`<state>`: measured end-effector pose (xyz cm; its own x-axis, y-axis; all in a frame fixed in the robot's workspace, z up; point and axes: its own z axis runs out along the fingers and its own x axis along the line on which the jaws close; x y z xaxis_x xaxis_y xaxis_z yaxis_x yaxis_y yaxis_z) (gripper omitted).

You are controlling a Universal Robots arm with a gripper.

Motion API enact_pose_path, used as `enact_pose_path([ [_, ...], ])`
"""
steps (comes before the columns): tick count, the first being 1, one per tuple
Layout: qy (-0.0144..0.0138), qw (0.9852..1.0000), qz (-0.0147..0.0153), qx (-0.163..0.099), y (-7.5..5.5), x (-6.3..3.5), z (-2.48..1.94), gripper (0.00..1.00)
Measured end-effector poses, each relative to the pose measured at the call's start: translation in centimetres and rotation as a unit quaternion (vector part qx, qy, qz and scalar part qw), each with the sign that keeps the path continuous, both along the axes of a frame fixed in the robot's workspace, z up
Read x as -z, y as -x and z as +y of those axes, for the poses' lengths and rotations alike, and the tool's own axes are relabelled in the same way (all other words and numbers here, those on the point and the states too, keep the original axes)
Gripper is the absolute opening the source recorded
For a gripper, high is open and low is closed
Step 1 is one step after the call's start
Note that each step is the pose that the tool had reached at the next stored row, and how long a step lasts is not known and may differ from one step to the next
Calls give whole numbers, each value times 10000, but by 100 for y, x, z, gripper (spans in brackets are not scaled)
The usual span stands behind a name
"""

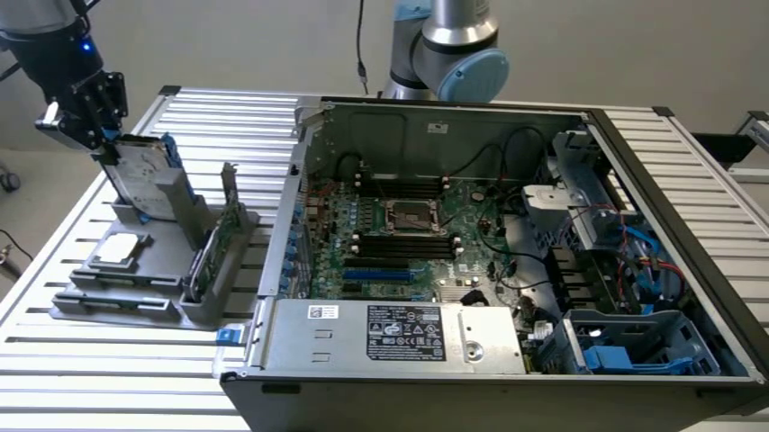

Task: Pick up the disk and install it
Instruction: 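Pick up the disk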

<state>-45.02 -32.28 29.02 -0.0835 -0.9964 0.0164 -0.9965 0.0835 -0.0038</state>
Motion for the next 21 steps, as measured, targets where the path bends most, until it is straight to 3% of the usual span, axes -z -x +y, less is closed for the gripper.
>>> enact_pose_path([
  [12,0,10000,-4,0,1,-28,0,33],
  [21,0,10000,-4,0,1,-257,-1,33],
])
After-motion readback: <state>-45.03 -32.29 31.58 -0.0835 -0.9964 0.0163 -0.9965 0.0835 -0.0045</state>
